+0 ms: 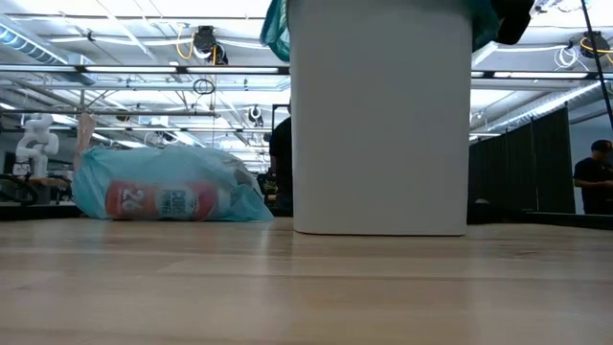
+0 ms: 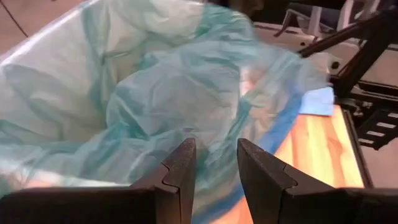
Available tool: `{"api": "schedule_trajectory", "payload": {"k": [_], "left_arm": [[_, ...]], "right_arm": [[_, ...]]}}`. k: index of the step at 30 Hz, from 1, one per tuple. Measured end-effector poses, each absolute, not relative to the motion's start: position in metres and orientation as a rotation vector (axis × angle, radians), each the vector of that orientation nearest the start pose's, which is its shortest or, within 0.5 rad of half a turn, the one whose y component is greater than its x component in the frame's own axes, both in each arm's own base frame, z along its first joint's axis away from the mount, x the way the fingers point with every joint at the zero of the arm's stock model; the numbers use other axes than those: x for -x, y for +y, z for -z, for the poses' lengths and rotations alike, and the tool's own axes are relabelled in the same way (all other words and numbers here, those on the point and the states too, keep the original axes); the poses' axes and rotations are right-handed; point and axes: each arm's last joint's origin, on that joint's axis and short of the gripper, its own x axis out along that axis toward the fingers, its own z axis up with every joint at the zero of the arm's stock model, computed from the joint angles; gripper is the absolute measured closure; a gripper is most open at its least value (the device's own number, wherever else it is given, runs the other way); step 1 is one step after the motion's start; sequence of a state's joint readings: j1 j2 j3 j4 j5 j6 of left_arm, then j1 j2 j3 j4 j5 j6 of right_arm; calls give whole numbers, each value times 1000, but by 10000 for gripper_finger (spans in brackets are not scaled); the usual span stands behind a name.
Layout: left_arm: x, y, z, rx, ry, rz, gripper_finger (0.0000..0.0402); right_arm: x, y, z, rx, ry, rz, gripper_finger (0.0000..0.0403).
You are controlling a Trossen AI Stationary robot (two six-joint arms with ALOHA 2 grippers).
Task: Place trash/remove bag and relplace
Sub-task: Insert the blue trash bag into the white trash bin
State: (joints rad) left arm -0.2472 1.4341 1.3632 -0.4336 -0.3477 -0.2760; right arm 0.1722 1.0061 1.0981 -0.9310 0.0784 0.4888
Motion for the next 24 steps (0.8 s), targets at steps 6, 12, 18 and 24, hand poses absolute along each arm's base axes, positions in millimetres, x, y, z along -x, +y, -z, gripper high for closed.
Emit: {"api": "schedule_trajectory", "payload": {"k": [6, 12, 18, 24], "left_arm": [[-300, -80, -360, 122, 486, -214, 289], [-296, -87, -359, 120, 482, -275, 289], [-284, -96, -367, 123, 445, -295, 289], [-278, -100, -363, 129, 469, -337, 289]], "right_arm": [[-180, 29, -337, -356, 831, 116, 403], [-180, 29, -338, -356, 824, 113, 403], [-181, 29, -338, -362, 814, 112, 403], [-182, 29, -340, -366, 793, 107, 403]]}}
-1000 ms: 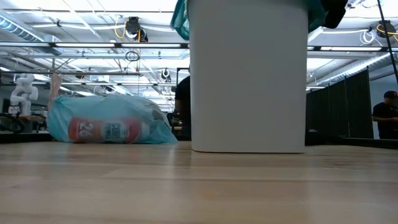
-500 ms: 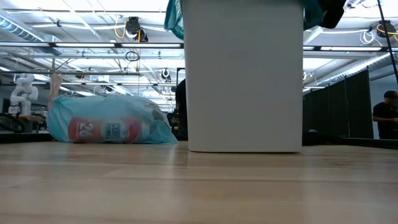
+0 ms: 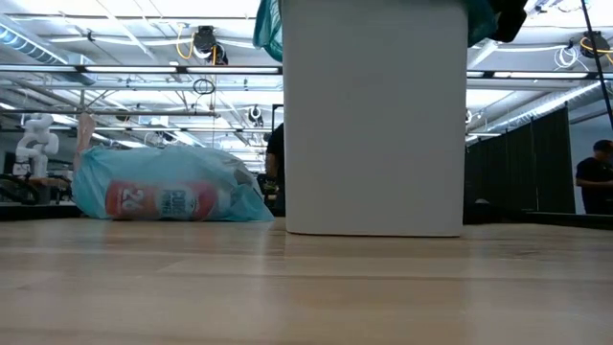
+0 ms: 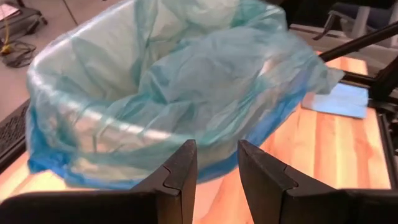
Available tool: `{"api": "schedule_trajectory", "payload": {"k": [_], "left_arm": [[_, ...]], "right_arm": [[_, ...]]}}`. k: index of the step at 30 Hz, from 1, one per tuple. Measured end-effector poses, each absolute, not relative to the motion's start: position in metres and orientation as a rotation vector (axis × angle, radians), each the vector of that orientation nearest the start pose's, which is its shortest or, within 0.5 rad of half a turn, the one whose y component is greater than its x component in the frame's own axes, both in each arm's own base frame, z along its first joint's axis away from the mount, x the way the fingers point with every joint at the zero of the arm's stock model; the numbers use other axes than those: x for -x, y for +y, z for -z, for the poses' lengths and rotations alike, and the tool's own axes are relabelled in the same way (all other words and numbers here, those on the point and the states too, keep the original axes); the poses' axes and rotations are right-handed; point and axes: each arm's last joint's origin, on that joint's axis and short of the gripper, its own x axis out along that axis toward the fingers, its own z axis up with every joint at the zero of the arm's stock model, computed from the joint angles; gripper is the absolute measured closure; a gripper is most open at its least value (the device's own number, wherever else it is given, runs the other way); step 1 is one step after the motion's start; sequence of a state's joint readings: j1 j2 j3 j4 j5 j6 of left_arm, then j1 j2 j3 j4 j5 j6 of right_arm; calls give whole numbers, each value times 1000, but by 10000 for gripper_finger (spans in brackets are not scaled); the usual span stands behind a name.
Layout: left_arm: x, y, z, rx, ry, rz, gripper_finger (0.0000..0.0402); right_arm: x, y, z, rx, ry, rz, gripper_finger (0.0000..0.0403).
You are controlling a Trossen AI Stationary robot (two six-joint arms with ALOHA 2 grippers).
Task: Place trash/remove bag and relplace
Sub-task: Insert the blue trash bag into the white trash bin
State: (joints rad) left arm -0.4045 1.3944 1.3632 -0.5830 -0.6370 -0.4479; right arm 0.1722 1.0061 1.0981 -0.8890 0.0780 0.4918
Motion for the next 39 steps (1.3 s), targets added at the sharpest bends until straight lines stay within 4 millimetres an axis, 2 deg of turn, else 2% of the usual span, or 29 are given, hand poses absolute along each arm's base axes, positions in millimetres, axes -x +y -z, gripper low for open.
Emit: {"api": "schedule_trajectory", "payload": {"k": [12, 22, 31, 39], "left_arm": [[-289, -102, -344, 87, 547, -384, 289], [-303, -98, -333, 82, 566, -414, 289], [-316, -92, -318, 86, 625, -411, 289], [-319, -84, -315, 90, 640, -433, 289]], "right_arm": [[-184, 29, -342, -375, 767, 105, 403], [-193, 24, -333, -325, 829, 135, 403], [-202, 15, -326, -277, 862, 186, 403], [-202, 5, -325, -274, 863, 223, 403]]}}
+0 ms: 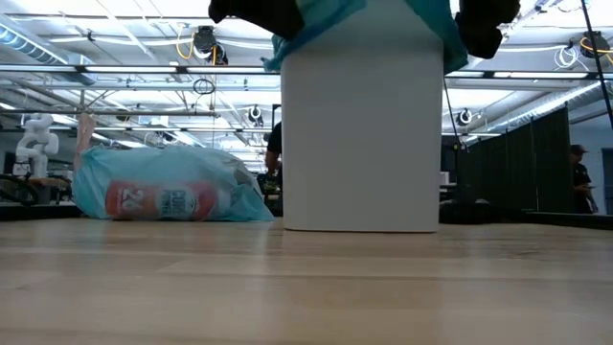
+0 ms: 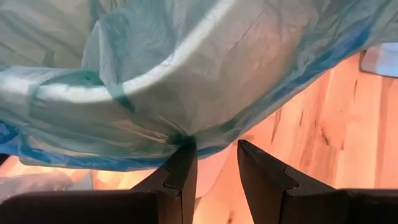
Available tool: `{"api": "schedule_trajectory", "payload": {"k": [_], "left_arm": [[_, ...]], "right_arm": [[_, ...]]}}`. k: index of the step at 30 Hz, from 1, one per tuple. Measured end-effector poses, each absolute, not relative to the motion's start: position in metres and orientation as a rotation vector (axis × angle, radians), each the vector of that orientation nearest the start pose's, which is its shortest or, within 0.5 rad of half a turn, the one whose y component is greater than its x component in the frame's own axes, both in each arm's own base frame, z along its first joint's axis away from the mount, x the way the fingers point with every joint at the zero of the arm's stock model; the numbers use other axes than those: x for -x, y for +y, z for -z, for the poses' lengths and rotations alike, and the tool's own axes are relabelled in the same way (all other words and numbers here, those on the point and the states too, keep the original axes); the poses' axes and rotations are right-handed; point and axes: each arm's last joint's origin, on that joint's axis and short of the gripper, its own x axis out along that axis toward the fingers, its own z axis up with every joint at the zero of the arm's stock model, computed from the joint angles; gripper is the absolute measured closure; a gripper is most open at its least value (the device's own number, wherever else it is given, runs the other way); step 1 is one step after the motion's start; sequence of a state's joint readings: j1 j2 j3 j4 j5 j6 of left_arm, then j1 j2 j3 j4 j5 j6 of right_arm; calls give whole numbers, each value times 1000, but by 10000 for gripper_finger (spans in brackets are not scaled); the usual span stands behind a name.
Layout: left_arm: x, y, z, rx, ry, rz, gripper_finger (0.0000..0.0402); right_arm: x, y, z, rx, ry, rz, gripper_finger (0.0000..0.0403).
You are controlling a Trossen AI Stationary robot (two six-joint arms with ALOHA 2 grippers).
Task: Place trash/remove bag and relplace
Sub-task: Insert the blue trash bag into the white trash bin
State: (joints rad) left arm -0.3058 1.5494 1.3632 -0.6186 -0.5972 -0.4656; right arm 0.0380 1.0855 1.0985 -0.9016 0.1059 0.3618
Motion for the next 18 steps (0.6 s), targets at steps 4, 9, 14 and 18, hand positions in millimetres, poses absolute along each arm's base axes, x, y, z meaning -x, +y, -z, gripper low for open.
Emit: {"api": "schedule_trajectory", "payload": {"k": [4, 9, 14, 18], "left_arm": [[-319, -84, -316, 91, 637, -432, 289], [-317, -83, -315, 83, 654, -434, 289], [-317, -79, -314, 79, 667, -448, 289], [-318, -77, -314, 80, 669, -456, 289]], "right_arm": [[-196, 3, -330, -292, 837, 228, 403], [-182, 3, -337, -326, 816, 233, 403], [-174, 3, -341, -327, 801, 234, 403], [-164, 7, -352, -336, 699, 222, 403]]}}
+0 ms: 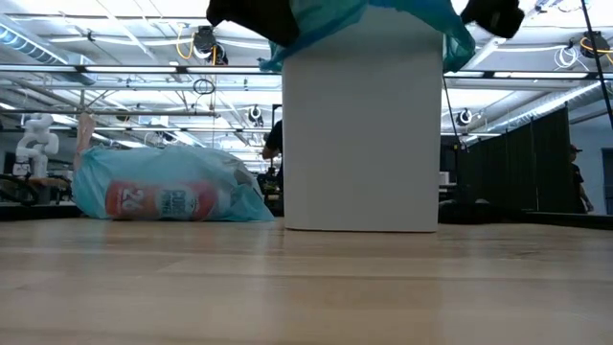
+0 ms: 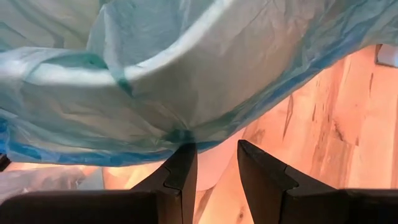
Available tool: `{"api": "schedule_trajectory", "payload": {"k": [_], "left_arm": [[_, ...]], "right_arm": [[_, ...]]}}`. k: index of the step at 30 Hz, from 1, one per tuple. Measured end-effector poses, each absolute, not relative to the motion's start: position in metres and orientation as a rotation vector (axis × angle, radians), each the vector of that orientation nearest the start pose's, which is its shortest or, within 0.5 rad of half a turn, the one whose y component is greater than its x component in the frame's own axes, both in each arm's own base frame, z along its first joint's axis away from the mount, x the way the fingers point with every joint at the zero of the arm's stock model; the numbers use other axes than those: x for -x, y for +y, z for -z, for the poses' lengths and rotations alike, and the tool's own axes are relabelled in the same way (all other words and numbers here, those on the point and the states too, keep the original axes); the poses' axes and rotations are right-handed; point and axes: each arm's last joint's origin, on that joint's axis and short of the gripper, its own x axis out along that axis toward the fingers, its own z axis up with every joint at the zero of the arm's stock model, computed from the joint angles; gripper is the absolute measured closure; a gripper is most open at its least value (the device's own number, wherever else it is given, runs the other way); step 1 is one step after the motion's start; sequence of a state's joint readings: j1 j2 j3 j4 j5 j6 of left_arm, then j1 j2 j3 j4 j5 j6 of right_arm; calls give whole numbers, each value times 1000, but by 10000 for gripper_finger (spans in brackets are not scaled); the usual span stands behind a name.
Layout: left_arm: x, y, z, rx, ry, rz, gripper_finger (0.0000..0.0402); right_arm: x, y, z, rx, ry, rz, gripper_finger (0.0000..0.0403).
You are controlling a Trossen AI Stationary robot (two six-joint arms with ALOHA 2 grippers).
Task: Place trash/remove bag and relplace
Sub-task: Insert the blue trash bag into the white trash bin
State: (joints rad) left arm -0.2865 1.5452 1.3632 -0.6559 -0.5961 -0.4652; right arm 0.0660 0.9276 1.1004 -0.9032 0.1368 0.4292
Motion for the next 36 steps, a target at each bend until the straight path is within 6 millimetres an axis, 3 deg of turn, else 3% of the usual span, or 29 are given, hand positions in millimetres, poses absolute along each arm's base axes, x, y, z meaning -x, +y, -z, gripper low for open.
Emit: {"api": "schedule_trajectory", "payload": {"k": [6, 11, 23, 28, 36], "left_arm": [[-317, -77, -313, 77, 676, -457, 289], [-318, -74, -313, 80, 675, -466, 289], [-320, -67, -314, 95, 663, -485, 289], [-323, -61, -317, 108, 636, -496, 289], [-325, -54, -317, 114, 635, -515, 289]], "right_arm": [[-154, 20, -368, -279, 526, 196, 403], [-165, 40, -376, -53, 414, 157, 403], [-200, 60, -347, 185, 603, 43, 403], [-206, 58, -335, 266, 694, 123, 403], [-207, 43, -321, 258, 844, 230, 403]]}}
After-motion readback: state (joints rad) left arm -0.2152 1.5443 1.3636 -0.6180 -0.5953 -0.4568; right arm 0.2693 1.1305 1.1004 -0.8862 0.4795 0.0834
